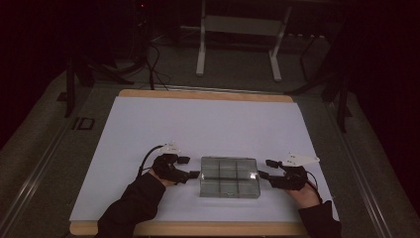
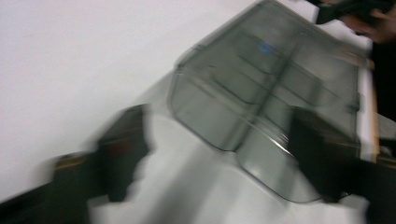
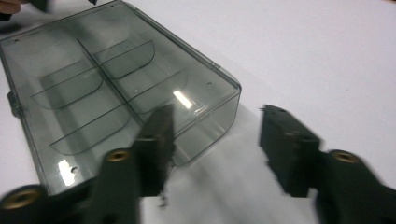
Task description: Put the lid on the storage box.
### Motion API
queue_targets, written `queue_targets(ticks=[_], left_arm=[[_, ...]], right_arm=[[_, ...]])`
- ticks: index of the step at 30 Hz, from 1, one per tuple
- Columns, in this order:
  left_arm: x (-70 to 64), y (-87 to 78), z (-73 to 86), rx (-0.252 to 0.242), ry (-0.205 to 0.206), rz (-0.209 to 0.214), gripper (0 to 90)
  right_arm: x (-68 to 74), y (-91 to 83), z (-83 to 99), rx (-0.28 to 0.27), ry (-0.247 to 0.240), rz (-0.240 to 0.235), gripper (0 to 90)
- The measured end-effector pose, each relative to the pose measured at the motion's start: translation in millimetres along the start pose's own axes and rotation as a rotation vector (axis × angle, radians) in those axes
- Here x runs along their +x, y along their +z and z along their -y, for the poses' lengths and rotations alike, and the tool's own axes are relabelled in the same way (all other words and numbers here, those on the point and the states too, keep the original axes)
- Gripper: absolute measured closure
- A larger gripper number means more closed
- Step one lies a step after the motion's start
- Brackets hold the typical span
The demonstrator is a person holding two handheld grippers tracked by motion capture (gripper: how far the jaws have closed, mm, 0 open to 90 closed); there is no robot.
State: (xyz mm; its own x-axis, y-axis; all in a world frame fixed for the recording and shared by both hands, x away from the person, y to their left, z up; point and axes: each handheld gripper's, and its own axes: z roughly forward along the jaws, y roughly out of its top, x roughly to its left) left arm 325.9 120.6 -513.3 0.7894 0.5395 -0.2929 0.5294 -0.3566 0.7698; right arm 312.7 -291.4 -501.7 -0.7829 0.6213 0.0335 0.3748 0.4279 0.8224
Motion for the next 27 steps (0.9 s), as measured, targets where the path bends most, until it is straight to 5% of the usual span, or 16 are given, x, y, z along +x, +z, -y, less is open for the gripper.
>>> queue_targets(ticks=[3,7,12,27], left_arm=[[-0.8,0.1,-0.2,0.005,0.021,-0.007,5.2],[-0.2,-3.2,-0.1,-0.018,0.035,-0.026,3.2],[-1.0,-4.2,1.7,-0.023,0.068,-0.012,3.4],[2.8,-13.1,16.5,0.001,0.122,-0.074,3.6]], right_arm=[[-0.2,0.8,-0.7,-0.007,0.002,0.017,29.9],[-2.3,0.2,0.3,-0.031,0.014,0.005,22.1],[-3.0,-1.5,2.4,-0.037,0.007,0.023,17.8],[-7.3,-1.7,16.4,0.010,-0.018,0.094,15.2]])
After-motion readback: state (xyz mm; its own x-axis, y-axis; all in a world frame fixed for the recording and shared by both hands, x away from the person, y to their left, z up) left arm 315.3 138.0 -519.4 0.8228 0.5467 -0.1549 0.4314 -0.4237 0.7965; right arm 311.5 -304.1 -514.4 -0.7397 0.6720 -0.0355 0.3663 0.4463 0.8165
